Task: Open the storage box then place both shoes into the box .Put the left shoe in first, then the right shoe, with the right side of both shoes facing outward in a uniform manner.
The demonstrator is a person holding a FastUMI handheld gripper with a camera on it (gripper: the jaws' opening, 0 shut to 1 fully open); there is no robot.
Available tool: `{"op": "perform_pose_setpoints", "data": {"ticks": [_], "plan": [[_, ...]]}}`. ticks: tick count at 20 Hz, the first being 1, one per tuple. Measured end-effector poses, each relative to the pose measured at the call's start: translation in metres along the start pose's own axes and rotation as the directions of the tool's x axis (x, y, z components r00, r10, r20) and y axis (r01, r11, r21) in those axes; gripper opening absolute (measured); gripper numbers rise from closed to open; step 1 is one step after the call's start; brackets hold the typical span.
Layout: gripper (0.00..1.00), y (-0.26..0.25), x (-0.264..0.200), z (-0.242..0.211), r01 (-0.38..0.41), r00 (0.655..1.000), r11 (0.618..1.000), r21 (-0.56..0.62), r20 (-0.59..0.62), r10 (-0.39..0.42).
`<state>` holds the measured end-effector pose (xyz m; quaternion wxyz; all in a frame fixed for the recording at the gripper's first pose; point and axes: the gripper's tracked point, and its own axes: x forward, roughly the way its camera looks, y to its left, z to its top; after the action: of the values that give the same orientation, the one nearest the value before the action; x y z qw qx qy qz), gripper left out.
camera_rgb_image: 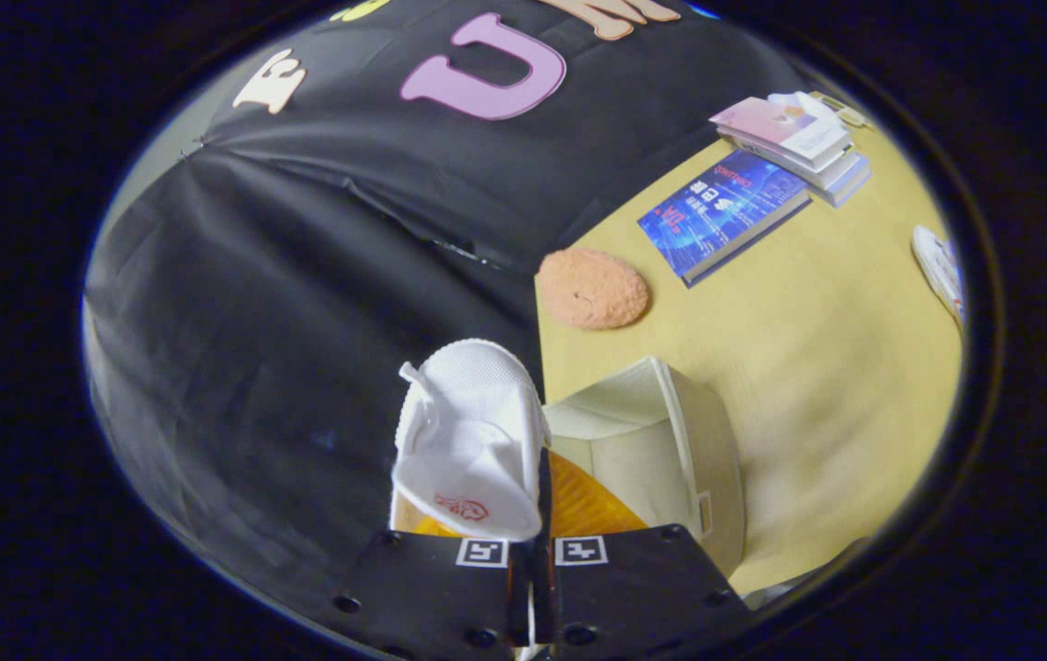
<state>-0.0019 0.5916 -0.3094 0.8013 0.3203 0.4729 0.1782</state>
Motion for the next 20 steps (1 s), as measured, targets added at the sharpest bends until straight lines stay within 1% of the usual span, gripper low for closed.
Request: {"op": "perform_pose_setpoints", "data": {"ticks": [3, 6, 10, 11, 12, 14, 15, 16, 17, 19, 20], "plan": [[0.05, -0.022, 0.032, -0.024, 0.121, 0.992, 0.992, -0.033, -0.014, -0.122], [0.05, -0.025, 0.047, -0.022, 0.143, 0.99, 0.989, -0.045, 0.026, -0.142], [0.07, -0.021, 0.041, -0.029, 0.14, 0.99, 0.989, -0.053, 0.021, -0.139], [0.07, -0.019, 0.043, -0.03, 0.129, 0.992, 0.99, -0.055, 0.015, -0.128], [0.12, -0.02, 0.048, -0.039, 0.123, 0.992, 0.991, -0.054, -0.013, -0.124], [0.37, -0.016, 0.048, -0.059, 0.098, 0.989, 0.994, -0.049, -0.105, -0.103], [0.5, -0.009, 0.052, -0.07, 0.067, 0.988, 0.997, -0.032, -0.139, -0.071], [0.62, 0.002, 0.048, -0.076, 0.02, 0.988, 1.0, -0.006, -0.156, -0.021], [0.74, 0.011, 0.05, -0.073, -0.01, 0.988, 1.0, 0.001, -0.153, 0.01], [0.99, 0.021, 0.037, -0.064, -0.051, 0.988, 0.998, -0.026, -0.144, 0.046], [0.99, 0.027, 0.031, -0.06, -0.067, 0.988, 0.997, -0.039, -0.139, 0.061]]}}
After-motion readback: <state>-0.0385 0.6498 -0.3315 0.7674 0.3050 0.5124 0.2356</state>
